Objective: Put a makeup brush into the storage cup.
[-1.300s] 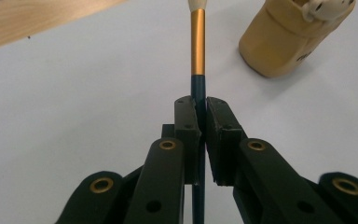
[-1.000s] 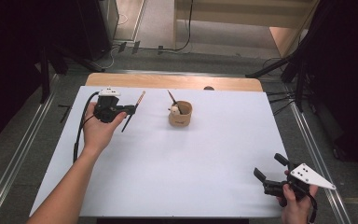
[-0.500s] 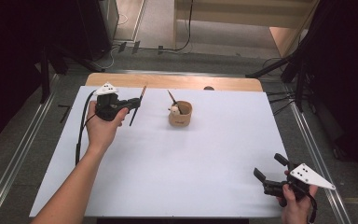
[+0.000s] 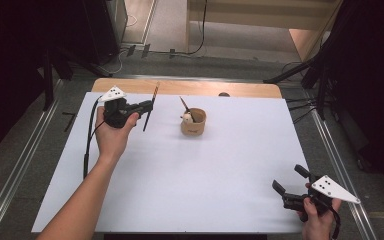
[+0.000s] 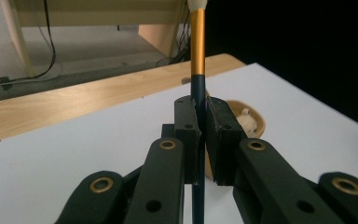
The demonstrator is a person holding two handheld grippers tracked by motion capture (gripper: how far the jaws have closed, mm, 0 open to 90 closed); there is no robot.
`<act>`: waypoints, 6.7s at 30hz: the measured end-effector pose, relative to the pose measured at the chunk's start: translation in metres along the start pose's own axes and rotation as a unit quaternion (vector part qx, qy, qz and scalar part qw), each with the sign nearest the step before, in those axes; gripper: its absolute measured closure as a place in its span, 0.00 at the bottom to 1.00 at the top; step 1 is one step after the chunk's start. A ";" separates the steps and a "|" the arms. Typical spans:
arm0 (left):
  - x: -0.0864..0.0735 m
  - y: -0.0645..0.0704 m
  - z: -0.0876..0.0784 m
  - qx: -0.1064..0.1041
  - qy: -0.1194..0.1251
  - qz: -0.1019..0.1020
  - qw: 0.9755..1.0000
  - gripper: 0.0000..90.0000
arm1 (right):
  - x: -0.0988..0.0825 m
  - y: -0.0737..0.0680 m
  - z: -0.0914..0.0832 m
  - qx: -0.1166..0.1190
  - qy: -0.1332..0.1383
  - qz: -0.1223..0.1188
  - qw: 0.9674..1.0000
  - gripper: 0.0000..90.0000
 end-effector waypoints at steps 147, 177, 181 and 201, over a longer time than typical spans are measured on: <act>-0.044 0.017 0.136 -0.028 0.148 0.017 0.988 0.93 | -0.008 0.005 -0.002 0.000 -0.009 0.002 1.000 0.02; -0.050 0.014 0.129 -0.024 0.101 0.012 0.994 0.91 | -0.008 0.005 -0.002 -0.002 -0.010 0.000 1.000 0.02; -0.049 0.013 0.127 -0.025 0.101 0.011 0.994 0.90 | -0.008 0.004 -0.001 -0.002 -0.010 0.000 1.000 0.02; -0.046 0.001 0.087 -0.005 0.085 0.001 0.996 0.73 | -0.007 0.004 -0.001 -0.001 -0.008 -0.004 1.000 0.02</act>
Point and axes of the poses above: each handheld gripper's, and its own axes: z roughly forward along the jaws, x roughly out of its top, y roughly to its right, the point moved 1 cm from there along z, roughly forward along the jaws, and after that the axes turned 7 degrees about -x, right-handed, at the moved point
